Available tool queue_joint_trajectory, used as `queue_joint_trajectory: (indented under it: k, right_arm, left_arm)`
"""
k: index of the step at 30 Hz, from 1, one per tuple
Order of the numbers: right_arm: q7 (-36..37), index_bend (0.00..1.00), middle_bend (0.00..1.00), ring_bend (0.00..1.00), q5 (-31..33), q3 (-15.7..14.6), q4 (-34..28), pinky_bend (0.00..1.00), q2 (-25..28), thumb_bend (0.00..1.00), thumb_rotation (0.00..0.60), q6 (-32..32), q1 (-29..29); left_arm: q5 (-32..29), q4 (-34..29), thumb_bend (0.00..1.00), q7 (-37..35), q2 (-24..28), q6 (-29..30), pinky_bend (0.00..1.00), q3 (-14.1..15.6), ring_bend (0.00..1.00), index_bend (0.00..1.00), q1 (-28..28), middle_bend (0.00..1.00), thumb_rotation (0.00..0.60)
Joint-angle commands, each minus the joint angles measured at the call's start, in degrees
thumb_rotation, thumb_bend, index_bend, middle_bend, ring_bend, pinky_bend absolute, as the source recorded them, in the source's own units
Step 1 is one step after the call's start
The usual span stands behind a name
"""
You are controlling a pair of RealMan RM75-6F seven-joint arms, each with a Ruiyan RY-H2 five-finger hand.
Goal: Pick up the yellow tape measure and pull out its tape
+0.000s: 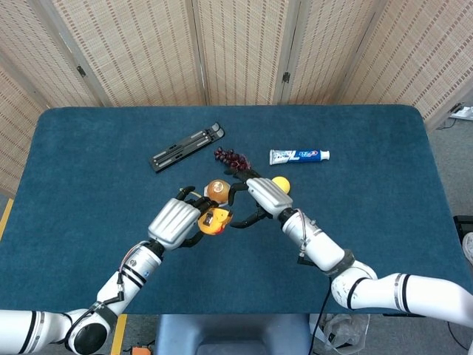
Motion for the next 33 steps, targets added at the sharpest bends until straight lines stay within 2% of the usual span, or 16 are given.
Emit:
queue_joint_trajectory:
  k: [1, 27, 33]
  right_arm:
    - [0.1, 0.51, 0.12, 0.12, 0.2, -0.1, 0.1, 0.0, -0.2, 0.08, 0.6, -0.2, 0.2]
    - [1.7, 0.56, 0.14, 0.13, -0.4, -1.3, 0.3, 0.0, -0.3, 0.08, 0.6, -0.9, 0.4]
    - [1.9, 0.58, 0.15, 0.14, -0.5, -1.2, 0.9, 0.0, -0.8, 0.17, 0.6, -0.5, 0.5]
  left_arm:
    - [-0.5, 0.0, 0.43, 0.3, -0.2, 0.2, 0.14, 0.1, 0.45, 0.53, -0.4, 0.51, 0.6]
    - [-4.0, 1.9, 0.43, -0.6, -0.2, 0.7, 0.14, 1.7, 0.45, 0.53, -1.9, 0.51, 0.6]
    - [-3.8, 2.1, 0.43, -0.8, -0.3, 0.8, 0.13, 2.2, 0.45, 0.53, -2.0, 0.51, 0.6]
